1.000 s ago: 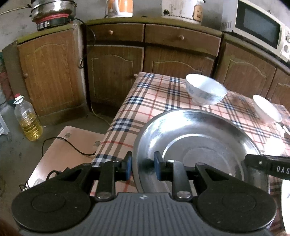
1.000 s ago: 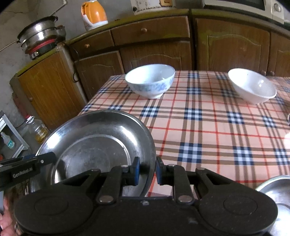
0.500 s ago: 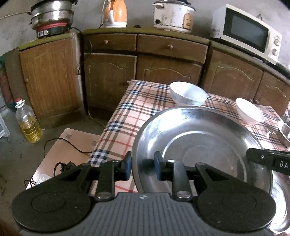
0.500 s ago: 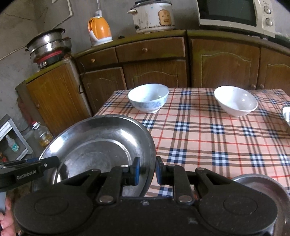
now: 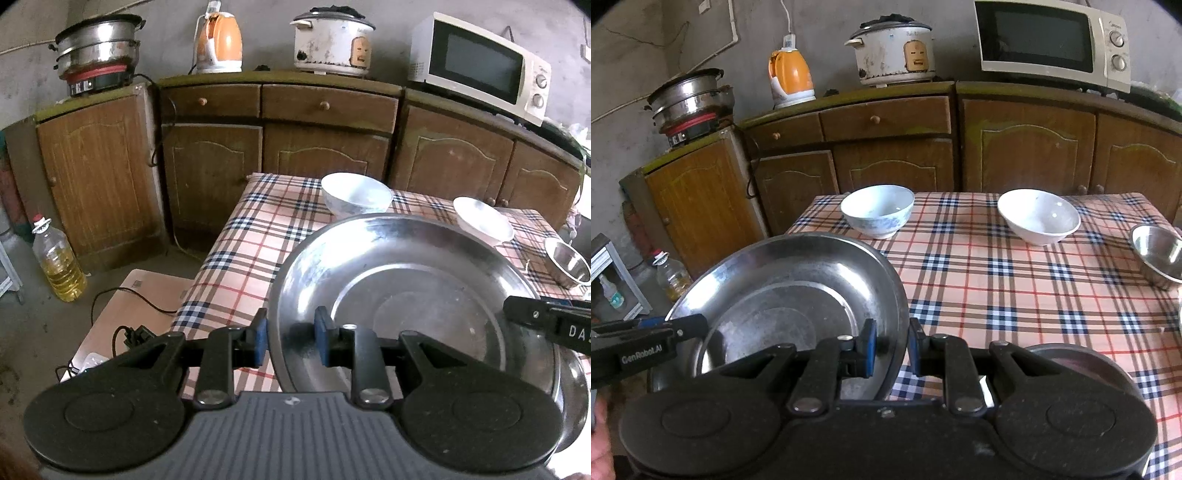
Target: Organize plates and bowls
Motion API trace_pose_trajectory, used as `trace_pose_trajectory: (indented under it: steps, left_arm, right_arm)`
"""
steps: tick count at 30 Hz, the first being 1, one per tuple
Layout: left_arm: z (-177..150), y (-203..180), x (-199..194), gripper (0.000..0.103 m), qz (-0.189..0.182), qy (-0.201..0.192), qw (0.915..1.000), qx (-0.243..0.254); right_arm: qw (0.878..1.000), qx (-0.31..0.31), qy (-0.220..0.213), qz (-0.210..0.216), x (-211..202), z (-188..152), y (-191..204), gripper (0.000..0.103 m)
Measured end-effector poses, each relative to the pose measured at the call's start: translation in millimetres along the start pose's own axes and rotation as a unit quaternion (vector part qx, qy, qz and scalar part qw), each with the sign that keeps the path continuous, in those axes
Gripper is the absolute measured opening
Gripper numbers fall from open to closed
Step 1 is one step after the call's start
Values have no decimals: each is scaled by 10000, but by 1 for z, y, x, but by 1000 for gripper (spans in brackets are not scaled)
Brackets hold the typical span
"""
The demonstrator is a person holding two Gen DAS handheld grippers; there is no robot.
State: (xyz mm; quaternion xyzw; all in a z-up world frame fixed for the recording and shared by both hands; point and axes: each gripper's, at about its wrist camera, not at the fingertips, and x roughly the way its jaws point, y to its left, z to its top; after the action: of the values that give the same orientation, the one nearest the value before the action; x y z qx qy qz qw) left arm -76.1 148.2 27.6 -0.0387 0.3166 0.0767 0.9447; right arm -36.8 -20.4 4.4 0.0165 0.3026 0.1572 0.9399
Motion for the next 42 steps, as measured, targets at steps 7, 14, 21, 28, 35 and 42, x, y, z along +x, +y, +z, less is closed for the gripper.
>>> trace_pose_trajectory:
  steps: [7, 14, 21, 28, 35, 42]
  left_arm:
    - [-4, -4, -7, 26, -24, 8, 10000, 41]
    - [-6, -11, -12, 26, -34, 2, 10000, 70]
    - [-8, -20, -16, 26, -116, 14, 9999, 123]
    - [-13, -31, -20, 27, -235, 34, 9996, 171]
    - [-15, -42, -24, 27, -318, 45, 9992, 230]
    - [-16, -51, -26, 27, -359, 57, 9989, 288]
  right_arm:
    - [10000, -4, -3, -36, -11, -3, -4, 24]
    - [9999, -71, 15, -95, -24, -9, -9, 24]
    - [9998, -48, -20, -199, -34, -11, -16, 24]
    - [9995, -18, -63, -303, -45, -15, -26, 24]
    - [9992, 66, -106, -374, -54, -20, -37, 24]
    - [9988, 142, -131, -440, -61, -23, -45, 24]
